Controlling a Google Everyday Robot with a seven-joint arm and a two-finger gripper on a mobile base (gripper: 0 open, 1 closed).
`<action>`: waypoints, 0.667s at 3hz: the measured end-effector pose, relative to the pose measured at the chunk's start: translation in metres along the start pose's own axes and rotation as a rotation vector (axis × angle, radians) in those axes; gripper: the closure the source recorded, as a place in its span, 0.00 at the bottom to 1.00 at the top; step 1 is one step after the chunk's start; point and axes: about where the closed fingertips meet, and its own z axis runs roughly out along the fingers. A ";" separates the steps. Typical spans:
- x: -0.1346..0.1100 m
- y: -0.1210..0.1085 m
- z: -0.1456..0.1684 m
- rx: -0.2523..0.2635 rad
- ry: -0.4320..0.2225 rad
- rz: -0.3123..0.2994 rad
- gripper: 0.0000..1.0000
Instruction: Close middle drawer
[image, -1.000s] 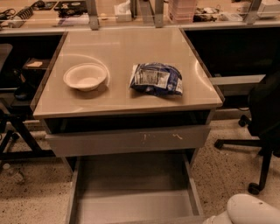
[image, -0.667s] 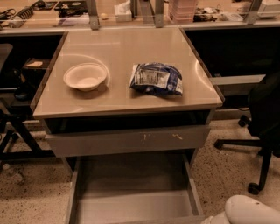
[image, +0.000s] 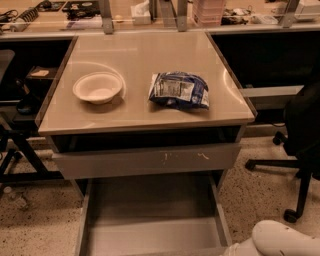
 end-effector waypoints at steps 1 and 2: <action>-0.005 -0.009 0.003 0.009 -0.007 -0.021 1.00; -0.009 -0.016 0.008 0.013 -0.013 -0.033 1.00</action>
Offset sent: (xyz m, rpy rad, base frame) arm 0.0278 0.0051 -0.0138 0.0102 -0.0510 0.0190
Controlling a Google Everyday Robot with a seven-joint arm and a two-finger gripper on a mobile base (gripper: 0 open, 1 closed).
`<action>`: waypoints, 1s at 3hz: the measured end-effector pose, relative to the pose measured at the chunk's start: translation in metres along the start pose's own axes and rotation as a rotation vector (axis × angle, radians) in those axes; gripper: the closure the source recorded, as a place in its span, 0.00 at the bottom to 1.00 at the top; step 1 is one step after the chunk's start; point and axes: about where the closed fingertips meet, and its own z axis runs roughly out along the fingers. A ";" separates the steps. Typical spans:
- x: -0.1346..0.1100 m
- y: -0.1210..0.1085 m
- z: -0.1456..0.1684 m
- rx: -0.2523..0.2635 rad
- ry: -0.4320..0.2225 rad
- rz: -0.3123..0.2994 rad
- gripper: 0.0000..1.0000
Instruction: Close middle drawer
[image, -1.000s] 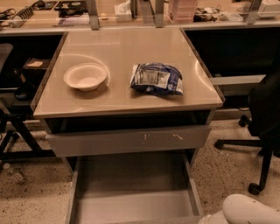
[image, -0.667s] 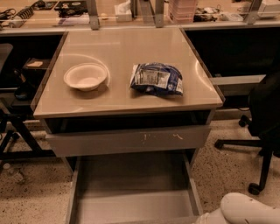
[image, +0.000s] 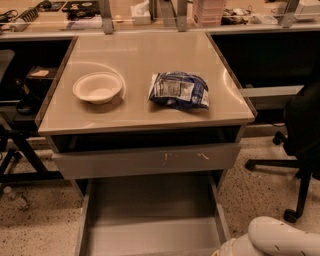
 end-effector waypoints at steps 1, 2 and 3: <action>-0.004 -0.006 0.004 0.000 -0.006 -0.011 1.00; -0.004 -0.006 0.004 0.000 -0.006 -0.011 0.81; -0.004 -0.006 0.004 0.000 -0.006 -0.011 0.58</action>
Offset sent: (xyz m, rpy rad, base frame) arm 0.0057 0.0027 -0.0031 0.0049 -0.0074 0.0059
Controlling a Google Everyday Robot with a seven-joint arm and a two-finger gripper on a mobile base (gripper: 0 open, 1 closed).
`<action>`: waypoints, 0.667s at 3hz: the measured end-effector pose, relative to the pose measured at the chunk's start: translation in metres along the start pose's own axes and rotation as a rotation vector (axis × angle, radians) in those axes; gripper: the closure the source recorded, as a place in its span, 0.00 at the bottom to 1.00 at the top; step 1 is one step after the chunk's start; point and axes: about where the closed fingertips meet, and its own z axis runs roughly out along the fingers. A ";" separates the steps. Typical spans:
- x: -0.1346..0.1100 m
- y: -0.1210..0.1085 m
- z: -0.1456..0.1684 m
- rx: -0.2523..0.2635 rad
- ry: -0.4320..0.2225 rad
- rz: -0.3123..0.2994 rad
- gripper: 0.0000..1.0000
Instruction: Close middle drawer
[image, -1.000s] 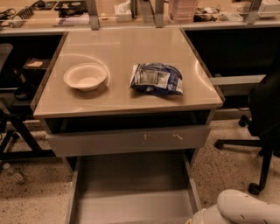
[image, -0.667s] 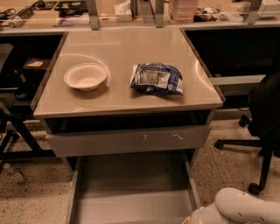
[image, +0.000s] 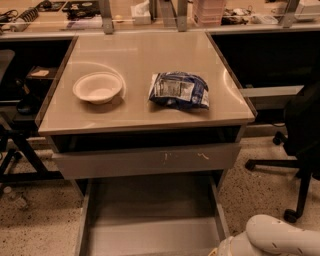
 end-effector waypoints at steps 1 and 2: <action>0.000 0.000 0.000 0.000 0.000 0.000 0.34; 0.000 0.000 0.000 0.000 0.000 0.000 0.11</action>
Offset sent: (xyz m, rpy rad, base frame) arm 0.0000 0.0000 0.0000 0.0000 0.0000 0.0000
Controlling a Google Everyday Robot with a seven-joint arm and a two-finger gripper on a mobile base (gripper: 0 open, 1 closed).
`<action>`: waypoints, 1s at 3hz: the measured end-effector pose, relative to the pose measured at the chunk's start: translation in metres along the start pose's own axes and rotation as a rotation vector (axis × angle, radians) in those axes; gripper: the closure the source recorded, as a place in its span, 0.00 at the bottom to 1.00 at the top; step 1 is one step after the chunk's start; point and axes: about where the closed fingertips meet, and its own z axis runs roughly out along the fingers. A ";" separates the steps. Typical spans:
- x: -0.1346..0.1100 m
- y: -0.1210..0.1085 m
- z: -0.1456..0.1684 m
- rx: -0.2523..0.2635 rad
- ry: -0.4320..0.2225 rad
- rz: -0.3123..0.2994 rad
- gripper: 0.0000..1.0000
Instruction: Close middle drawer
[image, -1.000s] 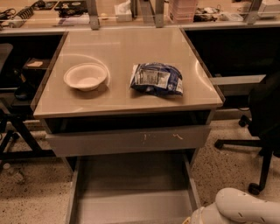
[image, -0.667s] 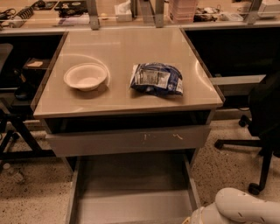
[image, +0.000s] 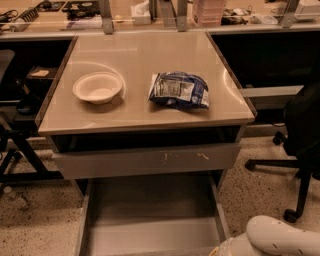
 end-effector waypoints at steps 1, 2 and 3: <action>0.000 0.000 0.000 0.000 0.000 0.000 0.00; 0.000 0.000 0.000 0.000 0.000 0.000 0.00; 0.000 0.000 0.000 0.000 0.000 0.000 0.19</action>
Offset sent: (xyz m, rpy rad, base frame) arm 0.0000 0.0000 0.0000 0.0000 0.0000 0.0000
